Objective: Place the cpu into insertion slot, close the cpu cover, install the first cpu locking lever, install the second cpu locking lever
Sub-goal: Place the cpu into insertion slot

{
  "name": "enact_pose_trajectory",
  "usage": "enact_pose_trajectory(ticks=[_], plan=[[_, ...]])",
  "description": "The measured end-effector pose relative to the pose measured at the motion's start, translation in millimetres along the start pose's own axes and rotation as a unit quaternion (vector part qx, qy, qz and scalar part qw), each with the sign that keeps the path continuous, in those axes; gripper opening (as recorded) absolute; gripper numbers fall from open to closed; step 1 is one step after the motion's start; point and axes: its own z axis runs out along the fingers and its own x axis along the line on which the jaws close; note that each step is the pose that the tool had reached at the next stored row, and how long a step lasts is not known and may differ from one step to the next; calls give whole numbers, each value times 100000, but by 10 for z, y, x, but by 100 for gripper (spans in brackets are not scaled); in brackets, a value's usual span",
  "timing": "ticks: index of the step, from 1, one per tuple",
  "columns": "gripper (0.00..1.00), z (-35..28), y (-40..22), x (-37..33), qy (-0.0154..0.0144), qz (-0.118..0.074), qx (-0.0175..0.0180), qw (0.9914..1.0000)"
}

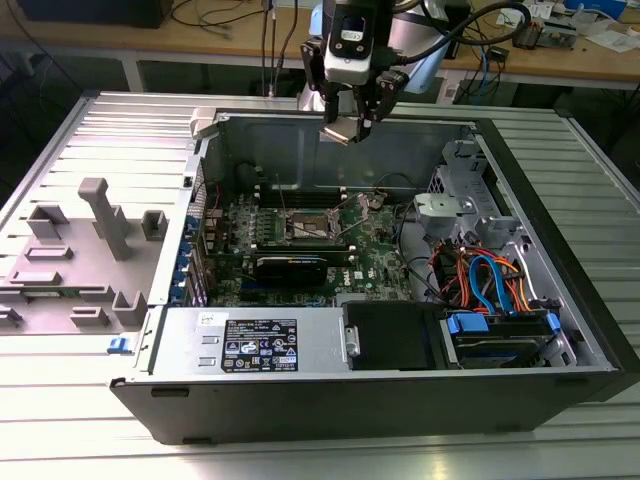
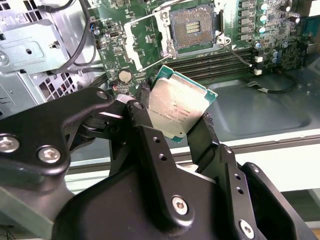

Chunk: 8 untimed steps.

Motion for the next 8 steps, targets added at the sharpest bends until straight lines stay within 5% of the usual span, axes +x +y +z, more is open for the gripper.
enact_pose_trajectory(ticks=[8], plan=[[54, 7, -4, -3, -253, 3112, -51, 99951]])
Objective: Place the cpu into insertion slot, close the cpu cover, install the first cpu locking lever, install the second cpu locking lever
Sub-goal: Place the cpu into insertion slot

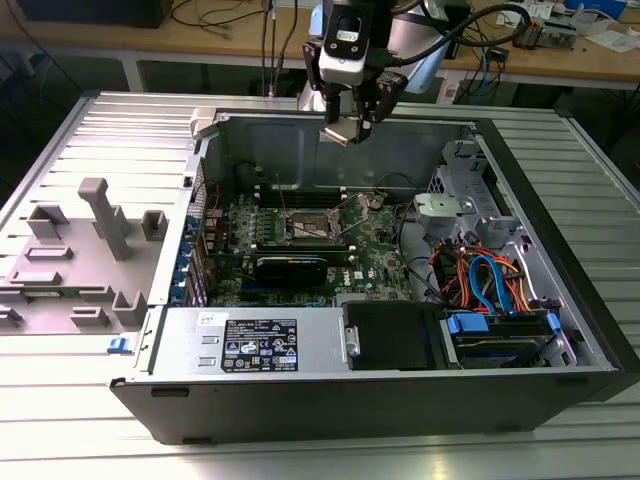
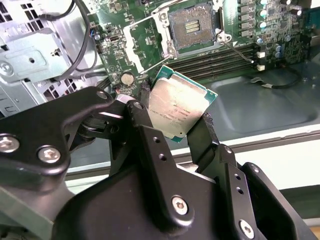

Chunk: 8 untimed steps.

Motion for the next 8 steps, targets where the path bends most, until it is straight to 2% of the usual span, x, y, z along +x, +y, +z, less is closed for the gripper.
enact_pose_trajectory(ticks=[5, 8], plan=[[54, 9, -1, -1, -244, 3016, -50, 99954], [54, 14, -2, -1, -402, 4906, -79, 99879]])
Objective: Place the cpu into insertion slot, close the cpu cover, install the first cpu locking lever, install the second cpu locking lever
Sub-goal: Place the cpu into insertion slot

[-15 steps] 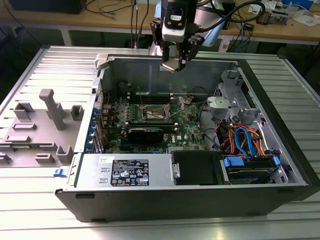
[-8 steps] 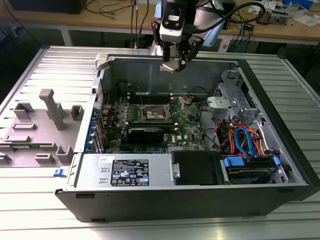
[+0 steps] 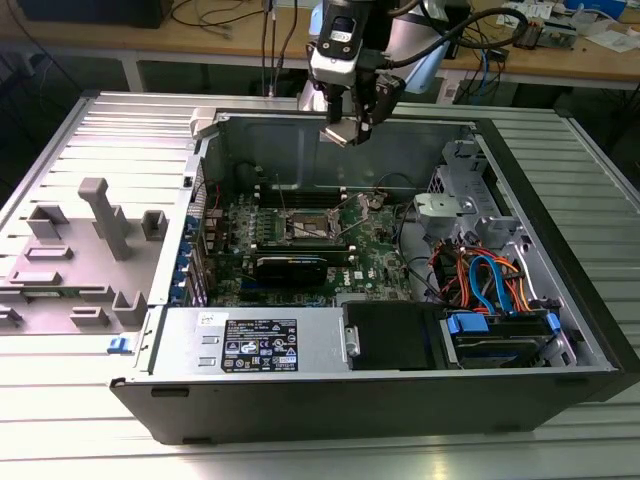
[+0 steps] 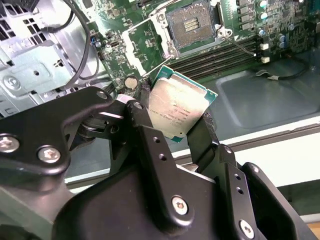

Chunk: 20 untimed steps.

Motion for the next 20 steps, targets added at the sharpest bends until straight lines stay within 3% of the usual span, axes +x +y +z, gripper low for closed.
enact_pose_trajectory(ticks=[6, 11, 14, 20], plan=[[54, 9, -1, 0, -250, 2878, -34, 99958], [54, 18, -2, -1, -495, 5606, -61, 99842], [54, 27, -2, -1, -696, 7853, -84, 99689], [54, 41, -9, -9, -987, 10552, -73, 99437]])
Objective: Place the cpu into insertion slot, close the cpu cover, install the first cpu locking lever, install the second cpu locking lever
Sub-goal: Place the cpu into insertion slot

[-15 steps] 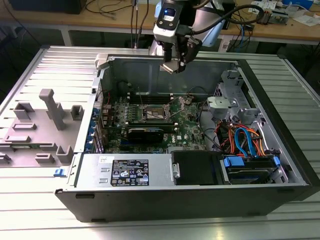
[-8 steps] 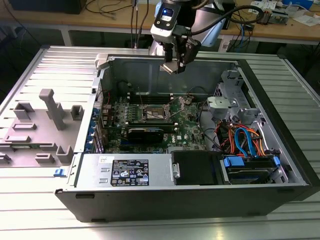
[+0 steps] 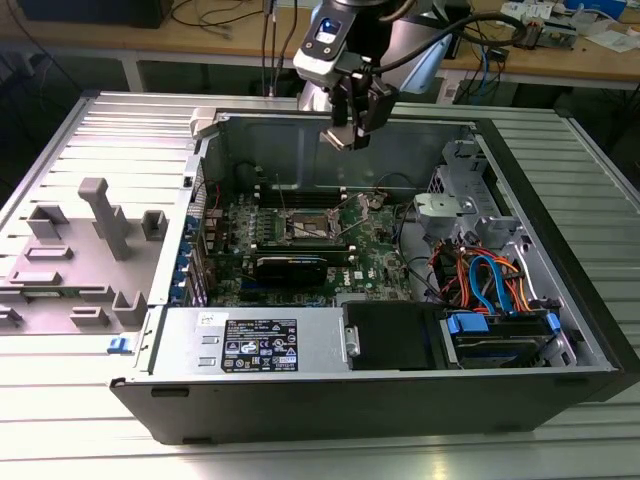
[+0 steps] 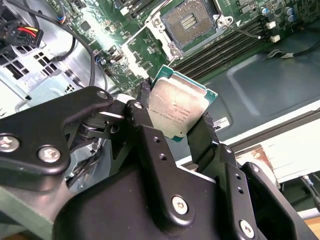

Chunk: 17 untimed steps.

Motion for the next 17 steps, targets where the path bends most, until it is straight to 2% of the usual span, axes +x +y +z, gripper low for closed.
enact_pose_trajectory(ticks=[2, 11, 17], plan=[[54, 7, -3, -4, -153, 922, 37, 99996], [54, 17, -44, -84, -244, 1897, 413, 99981], [54, 18, -48, -89, -268, 2055, 455, 99977]])
